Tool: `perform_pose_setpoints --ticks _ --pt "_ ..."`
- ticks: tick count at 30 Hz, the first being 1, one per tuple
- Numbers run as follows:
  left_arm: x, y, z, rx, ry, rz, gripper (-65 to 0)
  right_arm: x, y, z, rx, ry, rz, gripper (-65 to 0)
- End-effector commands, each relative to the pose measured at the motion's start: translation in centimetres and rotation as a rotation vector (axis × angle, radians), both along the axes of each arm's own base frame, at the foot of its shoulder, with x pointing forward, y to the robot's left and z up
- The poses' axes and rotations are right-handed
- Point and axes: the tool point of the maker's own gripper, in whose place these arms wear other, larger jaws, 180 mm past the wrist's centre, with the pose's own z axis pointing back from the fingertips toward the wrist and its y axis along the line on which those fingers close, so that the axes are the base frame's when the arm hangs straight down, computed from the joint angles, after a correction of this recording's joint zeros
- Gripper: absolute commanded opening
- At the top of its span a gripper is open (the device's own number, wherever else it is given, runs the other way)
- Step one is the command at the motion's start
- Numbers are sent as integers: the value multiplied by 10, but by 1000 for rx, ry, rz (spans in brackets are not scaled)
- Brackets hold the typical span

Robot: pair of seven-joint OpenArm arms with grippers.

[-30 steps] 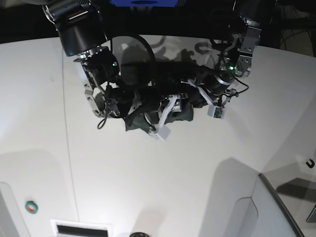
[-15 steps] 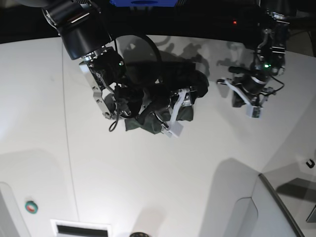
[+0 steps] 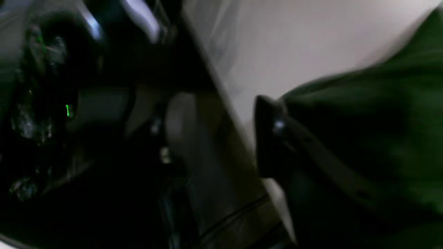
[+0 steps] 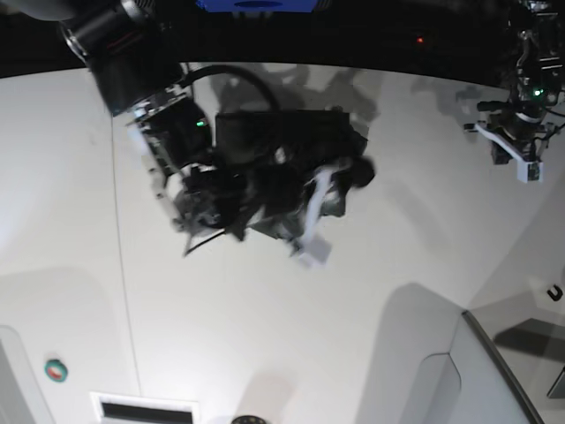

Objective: Layout the t-shirt on the table in an organized manner, then fold the t-shirt properly
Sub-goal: 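Press the folded bundle flat with the right gripper and withdraw it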

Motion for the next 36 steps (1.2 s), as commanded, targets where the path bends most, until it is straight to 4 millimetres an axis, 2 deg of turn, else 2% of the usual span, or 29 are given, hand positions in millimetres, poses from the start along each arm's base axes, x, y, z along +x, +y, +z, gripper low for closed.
perform_pose_setpoints --ticks 1,3,5,9,16,20,24,30,33,36 --pt "2 10 11 25 -27 4 -650 21 -12 10 3 -17 -74 -455" --pt "-12 24 12 41 -16 38 -650 37 -35 1 -33 22 -179 -552" --pt "-21 33 16 58 -28 55 -650 45 -53 -7 -65 32 -232 -647" --pt "-25 37 19 70 -54 59 -650 42 -65 -22 -90 58 -264 -644" --pt "-23 33 18 61 -59 55 -650 36 -77 -75 -146 182 -341 -644" --pt "-22 33 18 61 -60 54 -650 41 -75 -73 -144 177 -340 -644" --pt "-22 32 18 58 -61 55 -650 49 -56 -58 -102 159 -328 -644" --pt "-22 32 18 56 -62 57 -650 45 1 -53 -91 179 -219 -644" --pt "-22 32 18 54 -62 57 -650 50 23 -40 -99 140 -156 -644" --pt "-22 32 18 54 -62 57 -650 53 37 -16 -99 35 -82 -644"
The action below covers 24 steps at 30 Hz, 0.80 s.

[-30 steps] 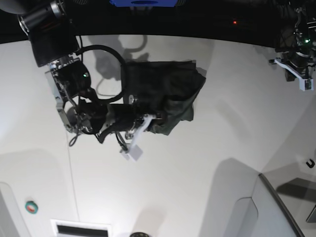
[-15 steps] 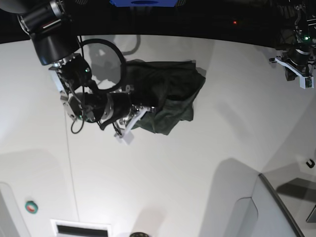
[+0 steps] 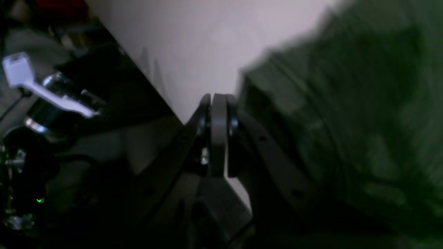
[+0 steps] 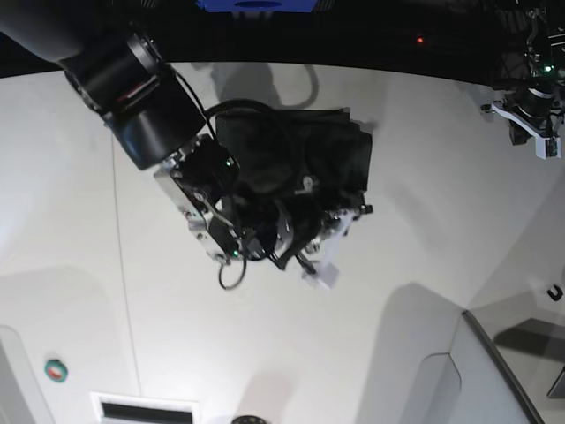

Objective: Layout the t-shirt on the table in an organized manner, then fold the t-shirt properly
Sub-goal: 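Press the folded bundle flat with the right gripper and withdraw it, then grasp the bundle edge with the left gripper and tuck it under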

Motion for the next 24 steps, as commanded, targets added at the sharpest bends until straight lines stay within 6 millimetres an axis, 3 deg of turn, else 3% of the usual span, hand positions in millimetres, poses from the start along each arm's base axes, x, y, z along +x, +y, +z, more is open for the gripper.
perform_pose_setpoints --ticks 1,4,7,13,18,19,21,24 --pt "8 7 12 24 -37 -4 -650 13 0 23 45 -57 1 -644" --pt "7 6 12 21 -36 -3 -650 12 -21 28 66 -80 -29 -644" --pt "5 -5 6 -11 -37 -3 -650 18 -62 29 128 -55 -169 -644" --pt "25 -76 20 -147 -106 -201 -650 18 -172 0 98 -8 -466 -644" --pt "42 -129 32 -338 -84 -290 -650 5 -239 -23 -11 13 -554 -644" --pt "44 -137 34 -401 -86 -307 -571 2 -248 -26 -26 16 -568 -644" --pt "49 -152 38 -536 -113 -318 -354 -5 -264 -32 -47 29 -597 -644" --pt "57 -163 39 -660 -158 -300 -156 -13 -275 -37 -57 46 -626 -644"
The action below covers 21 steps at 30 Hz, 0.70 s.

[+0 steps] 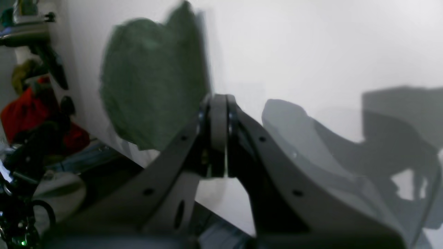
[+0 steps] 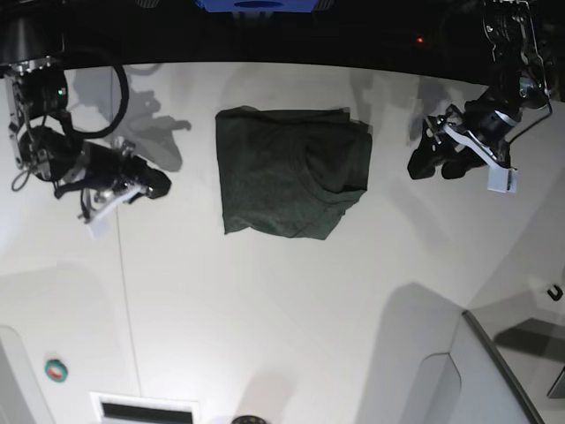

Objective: Layout the t-shirt on the table in an organized manner, then fold the t-shirt properly
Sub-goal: 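Grasp the bundle edge with the left gripper and tuck it under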

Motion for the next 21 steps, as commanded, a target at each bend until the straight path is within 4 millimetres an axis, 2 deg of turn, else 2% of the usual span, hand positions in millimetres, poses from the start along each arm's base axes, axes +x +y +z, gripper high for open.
perform_pose_setpoints --ticks 1,3,5,7,11,16,21 --pt "10 -6 9 -39 -43 -1 -118 11 -5 13 11 -51 -6 -644" --pt "17 -28 0 -86 -23 -48 -61 8 -5 11 9 -45 -5 -644" --pt "21 -50 -11 -119 6 -97 -30 8 -3 14 13 -69 19 -644" --pt "24 -76 -19 -161 23 -139 -21 8 1 17 22 -105 57 -644" --pt "31 -106 -18 -198 14 -204 -25 8 3 20 30 -142 93 -644" --pt "32 -117 -34 -227 58 -210 -25 6 0 15 -11 -136 109 -644" --pt "35 -110 -51 -240 106 -178 -25 4 -4 10 -53 -129 122 -644"
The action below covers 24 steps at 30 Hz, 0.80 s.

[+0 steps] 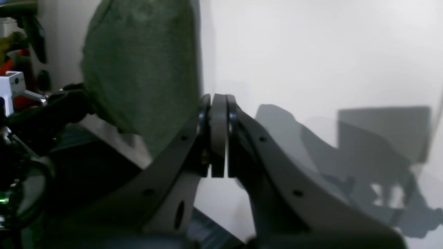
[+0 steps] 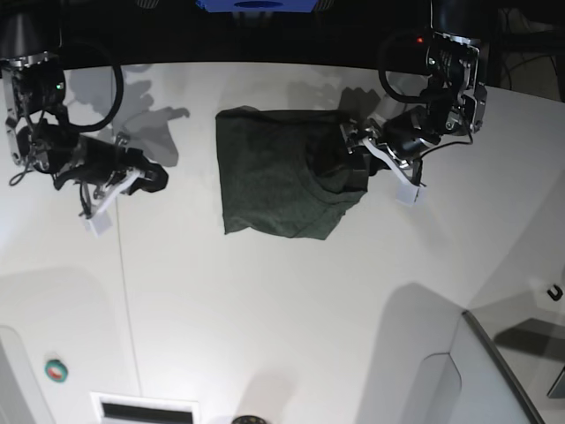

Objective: Layout the t-shirt on the table in an organized manner, then fold the t-shirt properly
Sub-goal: 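Grasp the bundle edge with the left gripper and tuck it under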

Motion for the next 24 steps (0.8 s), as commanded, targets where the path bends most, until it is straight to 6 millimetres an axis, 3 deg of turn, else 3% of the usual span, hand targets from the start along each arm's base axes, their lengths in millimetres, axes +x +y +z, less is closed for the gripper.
perform_pose_setpoints --ticks 1,8,13,16,20,21,24 --pt "13 2 11 -16 -44 9 -25 11 -3 12 14 -49 -3 -644" --pt "2 7 -19 -25 56 40 -26 12 -3 13 14 -52 -3 -644" --pt "-10 -24 -37 47 90 -71 -54 13 -2 13 15 -55 -5 -644" --pt "-12 -27 -43 86 99 -98 -214 14 -8 14 14 -56 -23 -644" --pt "-6 -25 -42 114 88 -116 -587 12 -40 14 9 -59 -130 -644" --pt "-5 -24 -42 116 89 -116 -650 13 -49 15 6 -61 -156 -644" --pt "9 -9 -35 150 64 -119 -650 8 -79 17 -11 -64 -244 -644"
